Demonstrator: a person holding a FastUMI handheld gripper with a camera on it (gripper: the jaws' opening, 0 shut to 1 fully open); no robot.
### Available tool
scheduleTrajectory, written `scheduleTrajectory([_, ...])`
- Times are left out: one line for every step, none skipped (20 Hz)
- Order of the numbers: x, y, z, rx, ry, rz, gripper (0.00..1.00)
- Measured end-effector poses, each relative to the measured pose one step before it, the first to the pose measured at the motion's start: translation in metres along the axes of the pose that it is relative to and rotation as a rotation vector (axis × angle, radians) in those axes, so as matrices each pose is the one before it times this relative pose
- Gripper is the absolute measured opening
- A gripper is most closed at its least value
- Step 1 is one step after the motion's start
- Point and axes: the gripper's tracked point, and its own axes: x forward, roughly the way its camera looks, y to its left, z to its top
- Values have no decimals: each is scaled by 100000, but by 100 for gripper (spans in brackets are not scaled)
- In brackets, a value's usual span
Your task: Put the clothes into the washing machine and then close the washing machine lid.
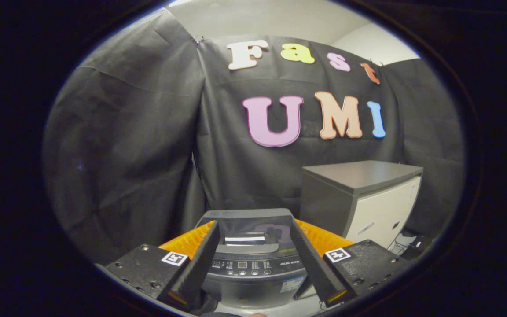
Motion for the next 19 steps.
scheduleTrajectory([-1141, -165, 1330, -485, -2169, 314, 98])
scheduleTrajectory([-977, 522, 611, -834, -1648, 2678, 97])
scheduleTrajectory([-584, 484, 970, -994, -3666, 3224, 97])
scheduleTrajectory([-373, -148, 752, -1184, -2207, 447, 97])
scheduleTrajectory([-914, -467, 406, -1215, -1011, -1027, 97])
scheduleTrajectory([-528, -445, 476, -1229, -579, -809, 97])
scheduleTrajectory([-413, -369, 466, -749, -1080, -545, 96])
scheduleTrajectory([-358, -291, 635, -399, -1871, -218, 96])
scheduleTrajectory([-366, -486, 194, 255, -934, -493, 96])
scheduleTrajectory([-419, -842, -91, 405, -576, -902, 96])
scheduleTrajectory([-352, -1073, 32, 428, -717, -1716, 96])
scheduleTrajectory([-104, -1099, -38, 191, -1152, -994, 96])
scheduleTrajectory([-74, -968, -118, 493, -1096, -852, 96])
scheduleTrajectory([40, -1030, -187, 1090, -929, -707, 96])
scheduleTrajectory([-41, -939, -314, 864, -593, -391, 96])
scheduleTrajectory([-160, -1039, -191, 1172, -442, -1783, 96])
scheduleTrajectory([124, -1371, -165, 833, -511, -1851, 96])
scheduleTrajectory([58, -900, -212, 1159, 414, -1268, 96])
scheduleTrajectory([114, -410, -429, 746, 591, -597, 96])
